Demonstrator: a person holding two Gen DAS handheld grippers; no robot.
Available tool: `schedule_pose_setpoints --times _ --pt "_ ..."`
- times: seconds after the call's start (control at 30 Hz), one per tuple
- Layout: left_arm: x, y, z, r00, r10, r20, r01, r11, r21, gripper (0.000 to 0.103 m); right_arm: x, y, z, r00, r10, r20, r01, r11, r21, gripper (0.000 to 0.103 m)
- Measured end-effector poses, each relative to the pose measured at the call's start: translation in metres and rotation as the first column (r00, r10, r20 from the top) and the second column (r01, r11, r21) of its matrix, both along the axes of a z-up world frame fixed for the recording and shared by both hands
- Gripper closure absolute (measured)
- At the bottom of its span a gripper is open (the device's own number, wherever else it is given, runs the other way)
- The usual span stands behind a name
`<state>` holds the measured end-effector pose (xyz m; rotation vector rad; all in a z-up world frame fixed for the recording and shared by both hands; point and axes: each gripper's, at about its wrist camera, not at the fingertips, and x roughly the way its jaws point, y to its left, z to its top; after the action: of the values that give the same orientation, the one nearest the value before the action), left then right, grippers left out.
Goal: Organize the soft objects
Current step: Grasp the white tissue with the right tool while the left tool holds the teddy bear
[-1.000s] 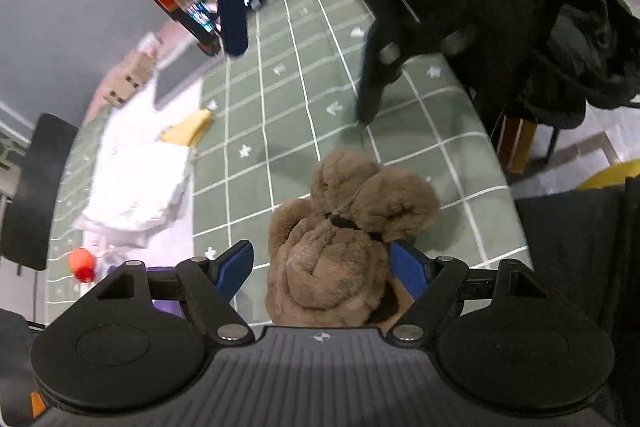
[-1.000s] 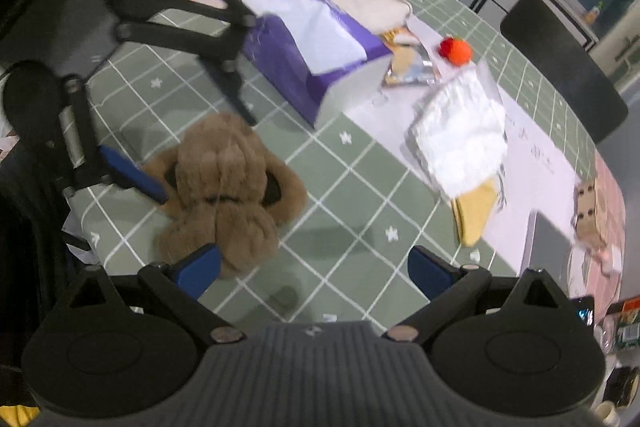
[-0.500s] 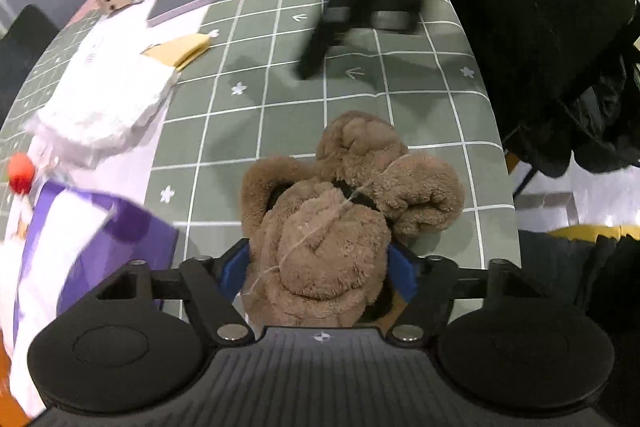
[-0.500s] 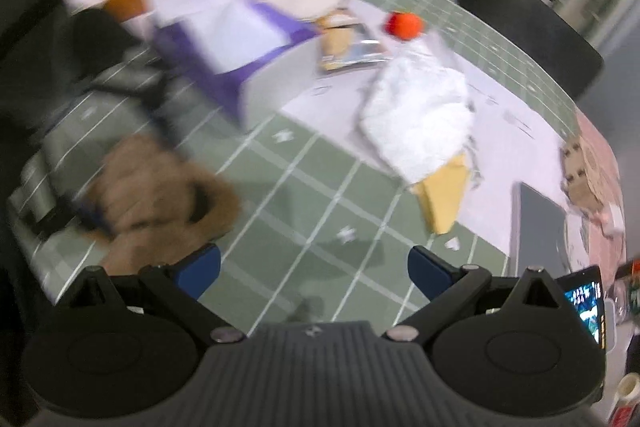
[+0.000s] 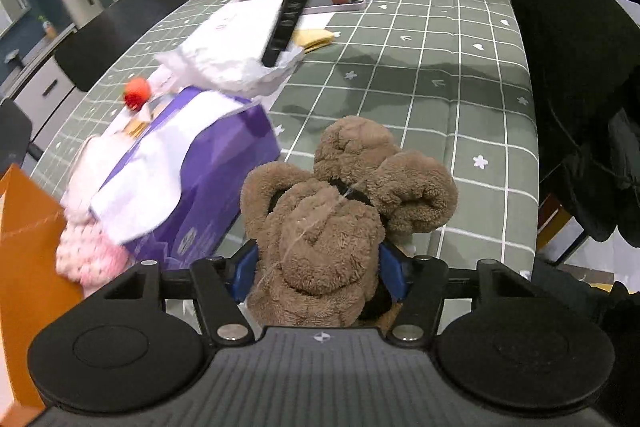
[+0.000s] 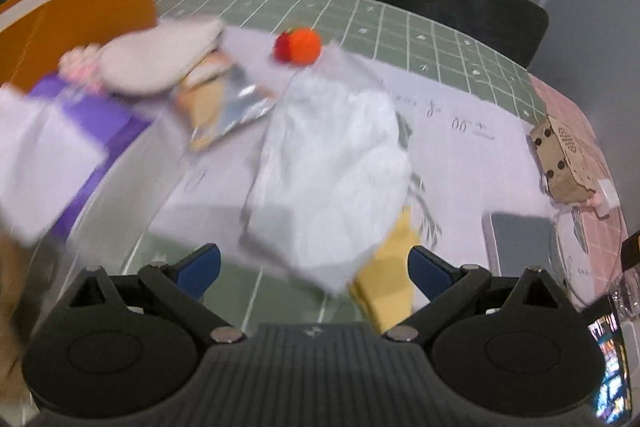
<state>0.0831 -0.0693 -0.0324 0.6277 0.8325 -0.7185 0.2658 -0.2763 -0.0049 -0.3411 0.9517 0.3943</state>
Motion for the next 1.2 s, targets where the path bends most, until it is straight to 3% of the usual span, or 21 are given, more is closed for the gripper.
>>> schedule_pose_setpoints --times 0.27,0.33,0.4,0.43,0.5,0.6,0.8,1.2 --pt "-0.010 0.018 -0.001 0.997 0.075 -0.002 -0.075 0.997 -0.019 0.032 0.041 0.032 -0.018 0.995 -0.091 0.031 0.092 0.996 -0.014 0.007" --pt "-0.012 0.025 0.000 0.996 0.095 -0.001 -0.095 0.995 -0.017 0.032 0.046 0.035 -0.023 0.994 -0.104 0.033 0.105 0.994 -0.032 0.017" --pt "-0.014 0.035 0.000 0.993 0.115 0.002 -0.115 0.993 -0.013 0.032 0.049 0.036 -0.026 0.994 -0.108 0.029 0.109 0.993 -0.039 0.047" --pt "-0.014 0.039 0.000 0.992 0.126 0.002 -0.126 0.992 -0.011 0.032 0.049 0.036 -0.027 0.994 -0.106 0.026 0.107 0.993 -0.046 0.051" --pt "-0.015 0.049 -0.001 0.988 0.152 0.001 -0.152 0.988 -0.009 0.032 0.047 0.035 -0.027 0.995 -0.092 0.035 0.094 0.994 -0.058 0.077" --pt "-0.013 0.063 -0.004 0.980 0.197 -0.004 -0.197 0.980 -0.009 0.032 0.039 0.033 -0.019 0.997 -0.054 0.049 0.057 0.996 -0.068 0.093" --pt "-0.011 0.089 -0.007 0.964 0.266 0.004 -0.266 0.964 0.017 0.032 0.012 0.031 0.012 0.997 0.039 0.061 -0.035 0.998 -0.060 0.097" --pt "-0.024 0.109 -0.002 0.956 0.293 0.014 -0.293 0.956 0.006 0.032 -0.075 0.044 0.016 0.965 0.247 -0.089 -0.256 0.959 -0.118 0.099"
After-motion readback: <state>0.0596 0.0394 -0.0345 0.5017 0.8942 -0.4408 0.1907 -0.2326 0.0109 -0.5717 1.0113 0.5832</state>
